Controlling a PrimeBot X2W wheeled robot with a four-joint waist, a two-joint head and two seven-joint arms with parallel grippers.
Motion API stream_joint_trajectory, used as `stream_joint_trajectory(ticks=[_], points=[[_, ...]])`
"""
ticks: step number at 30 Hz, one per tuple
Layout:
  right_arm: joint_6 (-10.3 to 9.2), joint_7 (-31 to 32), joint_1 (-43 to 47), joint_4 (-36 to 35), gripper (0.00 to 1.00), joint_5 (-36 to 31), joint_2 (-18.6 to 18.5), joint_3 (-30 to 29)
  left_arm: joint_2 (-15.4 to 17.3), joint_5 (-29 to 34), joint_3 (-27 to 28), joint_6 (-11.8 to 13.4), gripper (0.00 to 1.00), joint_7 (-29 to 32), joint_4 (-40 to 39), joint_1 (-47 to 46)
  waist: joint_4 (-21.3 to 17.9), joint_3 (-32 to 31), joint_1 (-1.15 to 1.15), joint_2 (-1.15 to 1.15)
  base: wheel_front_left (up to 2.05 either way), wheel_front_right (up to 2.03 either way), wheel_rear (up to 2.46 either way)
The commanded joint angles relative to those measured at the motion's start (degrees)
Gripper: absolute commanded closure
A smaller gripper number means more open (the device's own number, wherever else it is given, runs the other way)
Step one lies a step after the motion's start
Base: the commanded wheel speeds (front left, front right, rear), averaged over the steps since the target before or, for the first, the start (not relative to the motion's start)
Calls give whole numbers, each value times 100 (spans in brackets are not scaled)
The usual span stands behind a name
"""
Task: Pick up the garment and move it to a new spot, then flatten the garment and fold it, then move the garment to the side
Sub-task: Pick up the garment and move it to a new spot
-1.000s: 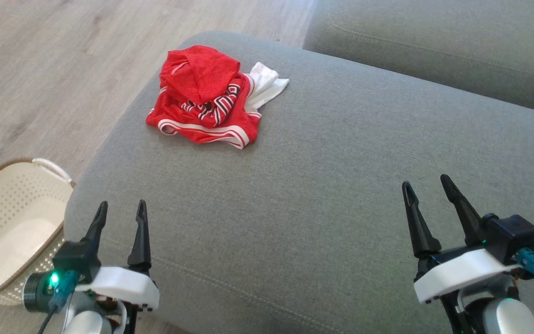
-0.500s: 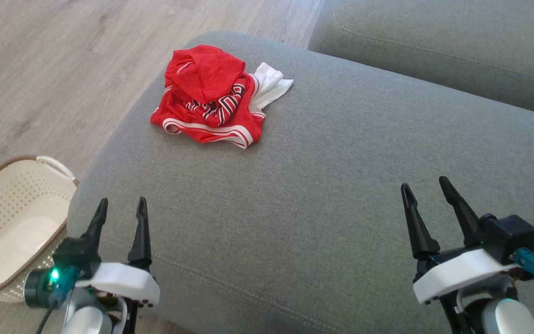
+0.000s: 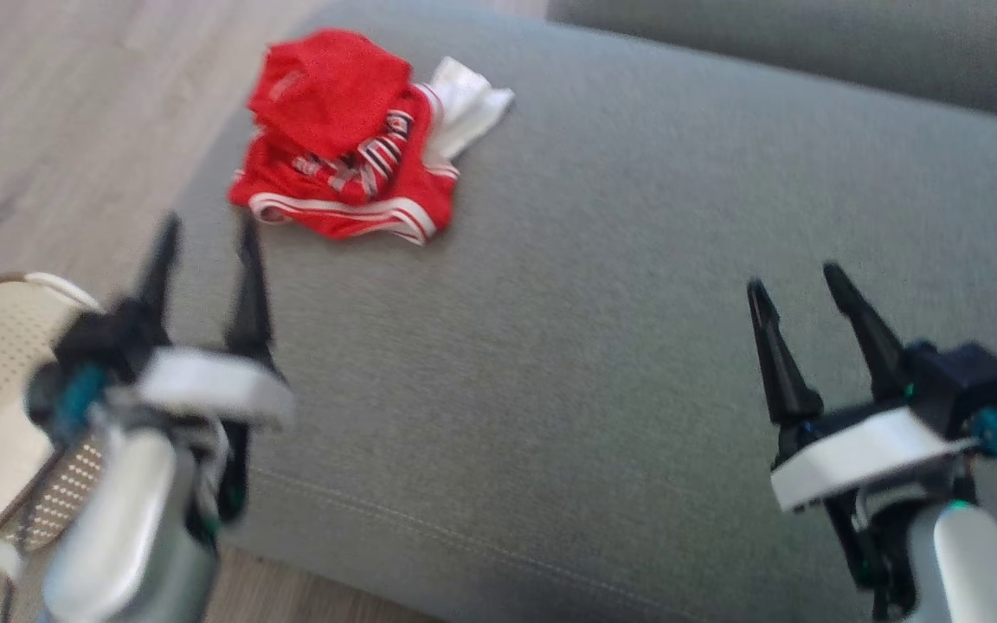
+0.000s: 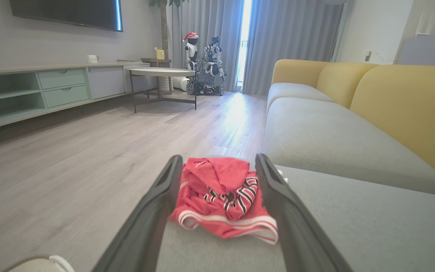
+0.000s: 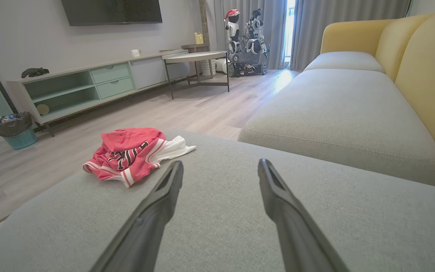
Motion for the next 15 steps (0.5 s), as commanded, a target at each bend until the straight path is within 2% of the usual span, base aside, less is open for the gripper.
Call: stream_joint_trajectory(ticks=[1, 5, 12, 14, 15], points=[[22, 49, -325, -271, 0, -50, -115, 176, 114, -11, 333, -55, 0, -66, -29, -522, -373, 456, 0, 0, 0, 0, 0], [22, 96, -556, -359, 0, -74, -182, 214, 181, -114, 553, -227, 0, -69, 536, -1223, -731, 906, 0, 0, 0, 0, 0], [22, 91, -821, -400, 0, -142, -229, 235, 339, -425, 628, -833, 0, 134, 2378, -2437, -1204, 1489, 0, 0, 0, 0, 0], [22, 59, -904, -390, 0, -133, -226, 274, 394, -475, 638, -913, 0, 289, 2979, -2741, -1327, 1602, 0, 0, 0, 0, 0], [22, 59, -904, -390, 0, -133, -226, 274, 394, -475, 638, -913, 0, 289, 2979, -2741, -1327, 1602, 0, 0, 0, 0, 0]])
